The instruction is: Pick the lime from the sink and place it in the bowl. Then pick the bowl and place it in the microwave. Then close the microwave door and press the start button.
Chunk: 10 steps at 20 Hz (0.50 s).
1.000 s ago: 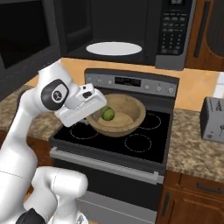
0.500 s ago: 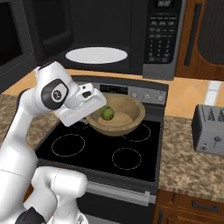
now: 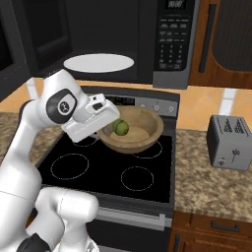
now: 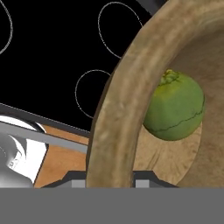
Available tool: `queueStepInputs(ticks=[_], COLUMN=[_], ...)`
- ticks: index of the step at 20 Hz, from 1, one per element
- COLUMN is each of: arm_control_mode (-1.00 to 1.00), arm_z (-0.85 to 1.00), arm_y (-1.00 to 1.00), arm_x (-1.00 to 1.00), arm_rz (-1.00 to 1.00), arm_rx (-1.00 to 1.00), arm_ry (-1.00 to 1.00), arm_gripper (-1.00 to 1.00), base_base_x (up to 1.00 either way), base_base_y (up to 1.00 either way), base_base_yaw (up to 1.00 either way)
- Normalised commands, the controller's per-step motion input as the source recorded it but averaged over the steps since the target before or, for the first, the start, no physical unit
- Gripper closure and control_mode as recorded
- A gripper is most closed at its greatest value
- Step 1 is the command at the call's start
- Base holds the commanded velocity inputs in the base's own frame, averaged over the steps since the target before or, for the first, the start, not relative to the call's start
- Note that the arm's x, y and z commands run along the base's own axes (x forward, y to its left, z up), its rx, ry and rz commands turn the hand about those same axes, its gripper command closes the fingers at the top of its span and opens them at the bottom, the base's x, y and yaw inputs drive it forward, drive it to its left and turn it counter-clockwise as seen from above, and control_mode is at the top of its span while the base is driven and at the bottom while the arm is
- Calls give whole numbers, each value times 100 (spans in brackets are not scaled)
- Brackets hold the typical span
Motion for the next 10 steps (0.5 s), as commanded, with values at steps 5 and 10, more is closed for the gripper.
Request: queueStepInputs(ticks=[5,10], arm_control_mode=[-100,-100], arm_z=[0,15], arm_y=[-3,-1], arm_x=[-2,-44], arm_rz=[0,12], arm_rx=[0,0], arm_ry=[-1,-6], arm_gripper=[100,100], base_base_x=[6,0], base_base_y=[-7,0], base_base_yaw=[-1,0])
